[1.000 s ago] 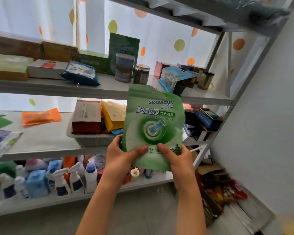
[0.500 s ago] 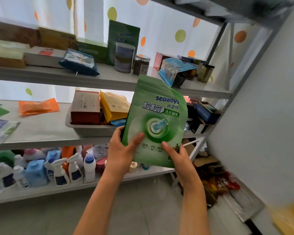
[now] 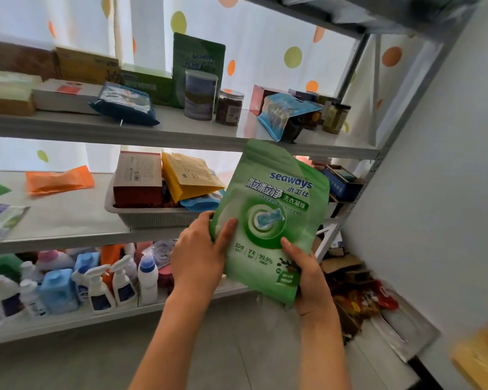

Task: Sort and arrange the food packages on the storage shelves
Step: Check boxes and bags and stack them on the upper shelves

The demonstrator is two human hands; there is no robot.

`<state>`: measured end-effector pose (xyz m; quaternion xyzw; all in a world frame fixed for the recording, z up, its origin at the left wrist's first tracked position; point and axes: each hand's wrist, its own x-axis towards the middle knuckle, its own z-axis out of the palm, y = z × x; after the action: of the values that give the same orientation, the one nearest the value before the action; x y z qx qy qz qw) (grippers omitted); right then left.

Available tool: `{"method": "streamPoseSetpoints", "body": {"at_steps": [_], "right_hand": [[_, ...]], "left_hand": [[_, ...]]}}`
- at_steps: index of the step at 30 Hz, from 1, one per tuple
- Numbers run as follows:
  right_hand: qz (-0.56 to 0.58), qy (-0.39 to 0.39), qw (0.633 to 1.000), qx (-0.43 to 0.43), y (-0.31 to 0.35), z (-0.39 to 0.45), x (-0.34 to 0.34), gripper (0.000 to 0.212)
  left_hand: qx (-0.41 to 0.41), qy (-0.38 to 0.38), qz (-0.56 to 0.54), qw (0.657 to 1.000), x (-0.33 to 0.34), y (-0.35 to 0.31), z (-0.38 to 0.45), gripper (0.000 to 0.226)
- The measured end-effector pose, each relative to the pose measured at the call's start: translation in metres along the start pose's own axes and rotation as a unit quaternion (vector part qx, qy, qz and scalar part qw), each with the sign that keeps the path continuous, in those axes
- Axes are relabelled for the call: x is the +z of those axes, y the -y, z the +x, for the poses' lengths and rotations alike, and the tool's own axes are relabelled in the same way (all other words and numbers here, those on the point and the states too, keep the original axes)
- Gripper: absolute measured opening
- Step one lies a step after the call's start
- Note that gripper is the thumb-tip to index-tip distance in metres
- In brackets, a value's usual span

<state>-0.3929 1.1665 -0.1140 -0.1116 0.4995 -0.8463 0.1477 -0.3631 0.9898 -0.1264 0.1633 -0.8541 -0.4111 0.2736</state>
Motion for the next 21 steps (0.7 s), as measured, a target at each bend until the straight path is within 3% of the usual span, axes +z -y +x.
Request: {"method": "streamPoseSetpoints", "body": {"at_steps": [4,7,10,13,17,21], "right_hand": [[-0.008,-0.067,0.998,-0.006,-0.007,0.008,0.004,0.042],[0.035,-0.031,0.999,-0.011,-0.010,0.012,0.009,0.046],[0.055,-0.008,0.998,0.026,-0.007,0.012,0.011,0.061],[-0.067,-0.024,0.996,0.054,-0.010,0.015,0.011,0.068],[-0.193,-0.023,0.980,0.041,-0.018,0.021,0.007,0.061],[-0.263,-0.043,0.964,-0.003,-0.019,0.027,0.004,0.032]], "left_hand": [[0.018,0.033,0.045,0.998,0.018,-0.013,-0.008,0.070],[0.042,0.116,0.020,0.992,0.033,-0.018,-0.017,0.083],[0.026,0.153,-0.111,0.982,0.039,-0.016,-0.020,0.097],[-0.033,0.183,-0.251,0.950,0.034,-0.011,-0.018,0.108],[-0.120,0.197,-0.415,0.880,0.025,-0.005,-0.020,0.080],[-0.201,0.188,-0.532,0.801,0.020,0.003,-0.018,0.050]]}}
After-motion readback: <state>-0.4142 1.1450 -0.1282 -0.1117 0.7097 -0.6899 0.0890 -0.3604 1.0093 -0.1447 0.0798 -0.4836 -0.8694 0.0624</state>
